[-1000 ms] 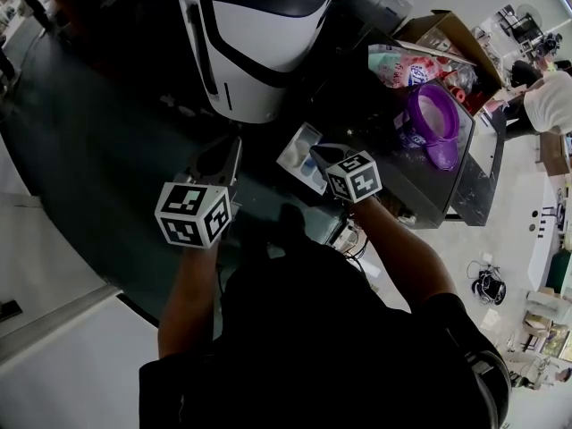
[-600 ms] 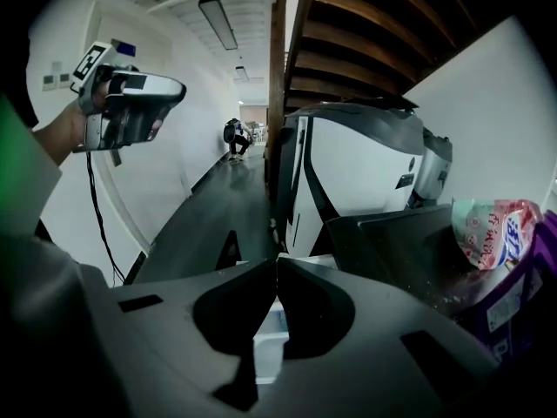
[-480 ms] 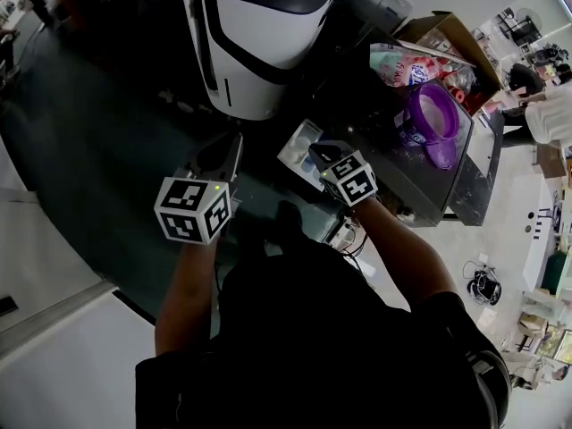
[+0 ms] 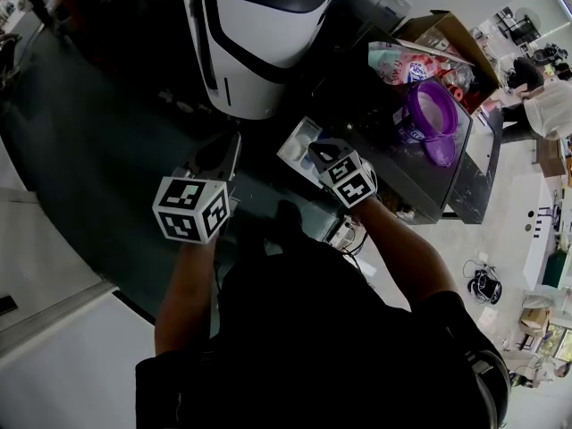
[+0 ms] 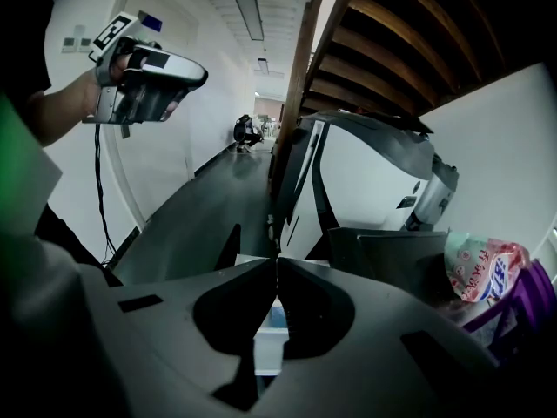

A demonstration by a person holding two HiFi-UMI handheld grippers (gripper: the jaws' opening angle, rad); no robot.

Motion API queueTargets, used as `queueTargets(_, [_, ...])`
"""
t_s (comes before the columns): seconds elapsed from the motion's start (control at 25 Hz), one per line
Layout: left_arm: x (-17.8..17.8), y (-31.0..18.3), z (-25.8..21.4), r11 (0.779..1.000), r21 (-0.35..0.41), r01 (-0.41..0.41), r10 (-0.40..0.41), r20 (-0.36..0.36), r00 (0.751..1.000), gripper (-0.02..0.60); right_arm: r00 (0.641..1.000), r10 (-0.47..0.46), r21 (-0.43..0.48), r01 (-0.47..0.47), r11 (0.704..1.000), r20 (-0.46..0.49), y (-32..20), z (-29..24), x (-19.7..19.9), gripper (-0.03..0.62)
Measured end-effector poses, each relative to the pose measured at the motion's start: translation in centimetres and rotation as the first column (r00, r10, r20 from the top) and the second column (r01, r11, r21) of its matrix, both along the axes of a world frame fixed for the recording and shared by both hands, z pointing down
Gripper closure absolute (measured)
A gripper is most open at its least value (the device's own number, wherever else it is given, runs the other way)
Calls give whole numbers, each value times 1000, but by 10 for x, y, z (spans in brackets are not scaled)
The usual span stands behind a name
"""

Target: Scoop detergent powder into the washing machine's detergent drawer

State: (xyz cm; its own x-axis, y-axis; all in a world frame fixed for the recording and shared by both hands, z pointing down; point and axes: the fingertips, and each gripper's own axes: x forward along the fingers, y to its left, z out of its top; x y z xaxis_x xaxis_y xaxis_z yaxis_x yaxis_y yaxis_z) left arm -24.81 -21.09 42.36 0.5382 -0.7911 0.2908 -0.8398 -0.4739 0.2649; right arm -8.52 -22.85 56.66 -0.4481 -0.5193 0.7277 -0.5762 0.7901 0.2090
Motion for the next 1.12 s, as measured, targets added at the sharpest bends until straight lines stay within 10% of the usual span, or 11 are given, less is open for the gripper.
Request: queueTargets(1.12, [-5,16,-2,1000,7,2,-2,9,1000,574,965,-155,172,193,966,-213,19,-4,-13,576])
